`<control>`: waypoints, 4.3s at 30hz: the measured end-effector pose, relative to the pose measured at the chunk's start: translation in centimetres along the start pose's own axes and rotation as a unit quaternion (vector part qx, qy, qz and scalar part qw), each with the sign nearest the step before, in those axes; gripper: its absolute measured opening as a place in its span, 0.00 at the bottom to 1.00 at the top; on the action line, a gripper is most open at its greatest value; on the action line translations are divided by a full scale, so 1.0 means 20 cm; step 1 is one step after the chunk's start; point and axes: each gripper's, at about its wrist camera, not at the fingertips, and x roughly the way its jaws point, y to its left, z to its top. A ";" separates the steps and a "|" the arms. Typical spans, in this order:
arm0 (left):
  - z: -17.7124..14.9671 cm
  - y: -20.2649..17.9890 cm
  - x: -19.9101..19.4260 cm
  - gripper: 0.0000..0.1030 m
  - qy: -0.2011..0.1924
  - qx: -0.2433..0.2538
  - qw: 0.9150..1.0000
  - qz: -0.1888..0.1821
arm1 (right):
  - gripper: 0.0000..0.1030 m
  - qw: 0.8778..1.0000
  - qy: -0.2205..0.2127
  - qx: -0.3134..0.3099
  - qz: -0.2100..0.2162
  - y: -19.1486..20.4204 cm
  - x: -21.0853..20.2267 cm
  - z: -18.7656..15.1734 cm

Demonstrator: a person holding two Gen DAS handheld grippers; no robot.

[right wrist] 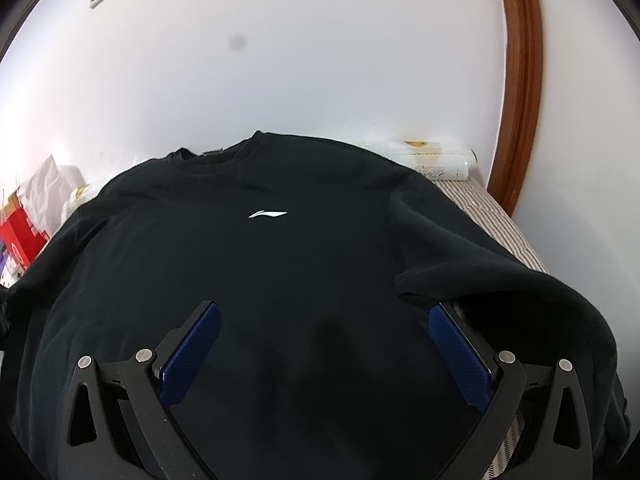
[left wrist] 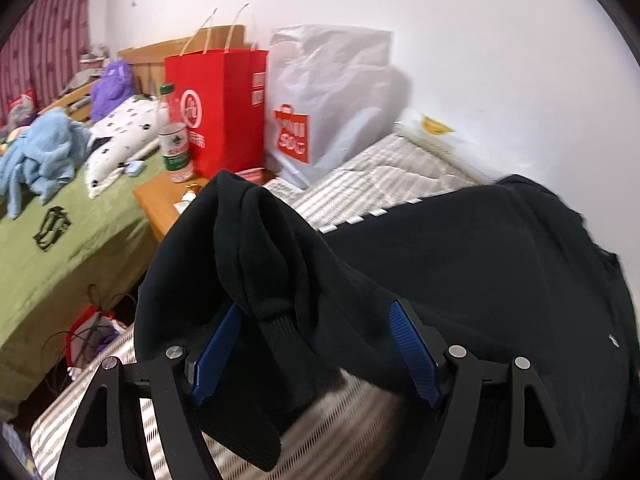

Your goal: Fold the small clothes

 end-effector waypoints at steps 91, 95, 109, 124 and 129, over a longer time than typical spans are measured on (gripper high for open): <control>0.19 -0.31 0.25 0.64 0.009 0.128 0.974 -0.184 | 0.73 0.987 0.092 -0.050 0.122 1.27 0.73 0.39; 0.20 -0.30 0.27 0.65 0.015 0.122 0.973 -0.193 | 0.19 0.983 0.105 -0.052 0.143 1.28 0.83 0.41; 0.14 -0.34 0.22 0.69 0.001 0.132 0.966 -0.221 | 0.17 0.998 -0.051 0.007 0.042 0.57 0.34 0.59; 0.07 -0.41 0.19 0.71 -0.007 0.189 0.961 -0.202 | 0.35 0.992 0.052 0.114 -0.027 -0.01 0.44 0.14; 0.03 -0.46 0.16 0.74 0.002 0.224 0.946 -0.236 | 0.44 0.989 0.052 0.128 -0.043 -0.04 0.47 0.09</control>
